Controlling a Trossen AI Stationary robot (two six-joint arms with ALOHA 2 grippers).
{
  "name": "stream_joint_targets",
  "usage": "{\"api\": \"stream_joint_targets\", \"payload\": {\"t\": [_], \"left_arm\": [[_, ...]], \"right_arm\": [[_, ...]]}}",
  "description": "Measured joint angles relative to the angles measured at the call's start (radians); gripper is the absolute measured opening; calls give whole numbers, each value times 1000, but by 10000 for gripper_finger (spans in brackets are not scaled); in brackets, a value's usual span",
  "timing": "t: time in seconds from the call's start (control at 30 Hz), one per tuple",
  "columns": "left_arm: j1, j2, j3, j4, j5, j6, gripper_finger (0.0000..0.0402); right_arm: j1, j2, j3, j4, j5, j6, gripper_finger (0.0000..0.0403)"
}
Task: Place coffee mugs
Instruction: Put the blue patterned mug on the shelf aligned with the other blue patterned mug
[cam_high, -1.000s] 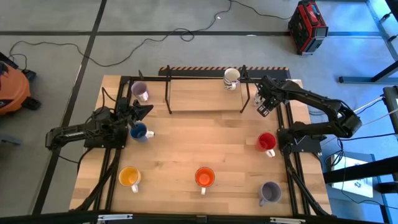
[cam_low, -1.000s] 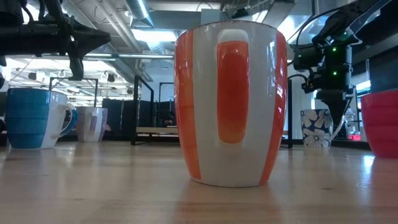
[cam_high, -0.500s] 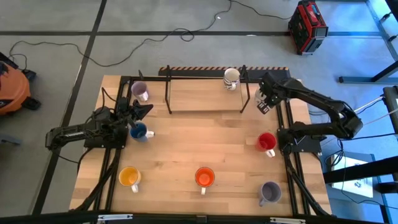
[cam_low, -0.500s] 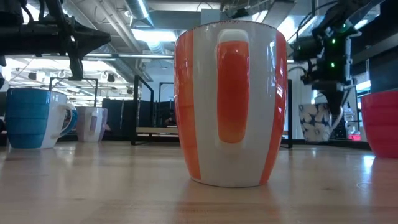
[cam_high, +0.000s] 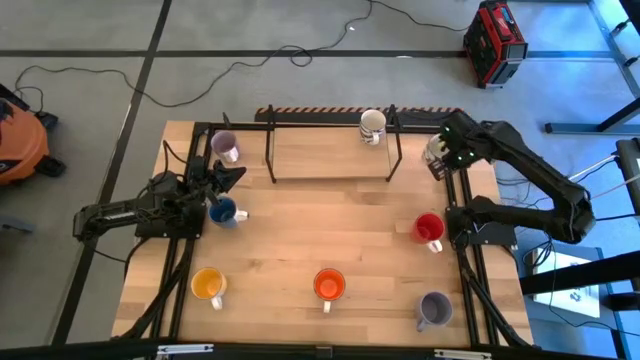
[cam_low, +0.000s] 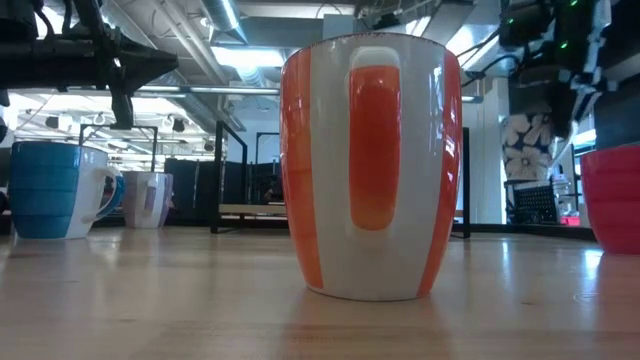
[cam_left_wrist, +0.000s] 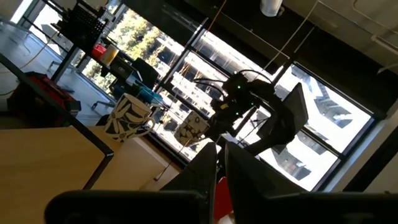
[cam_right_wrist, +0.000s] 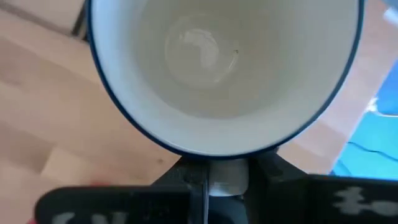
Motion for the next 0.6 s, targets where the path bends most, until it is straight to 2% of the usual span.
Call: {"api": "stream_joint_targets", "payload": {"t": [0.17, 0.4, 0.6], "left_arm": [[0, 0, 0, -2, 0, 0, 29], [0, 0, 0, -6, -3, 8, 29], [0, 0, 0, -6, -3, 9, 29]], "right_arm": [[116, -49, 0, -44, -16, 81, 43], [323, -46, 0, -24, -23, 230, 43], [479, -46, 0, -29, -88, 345, 43]]}}
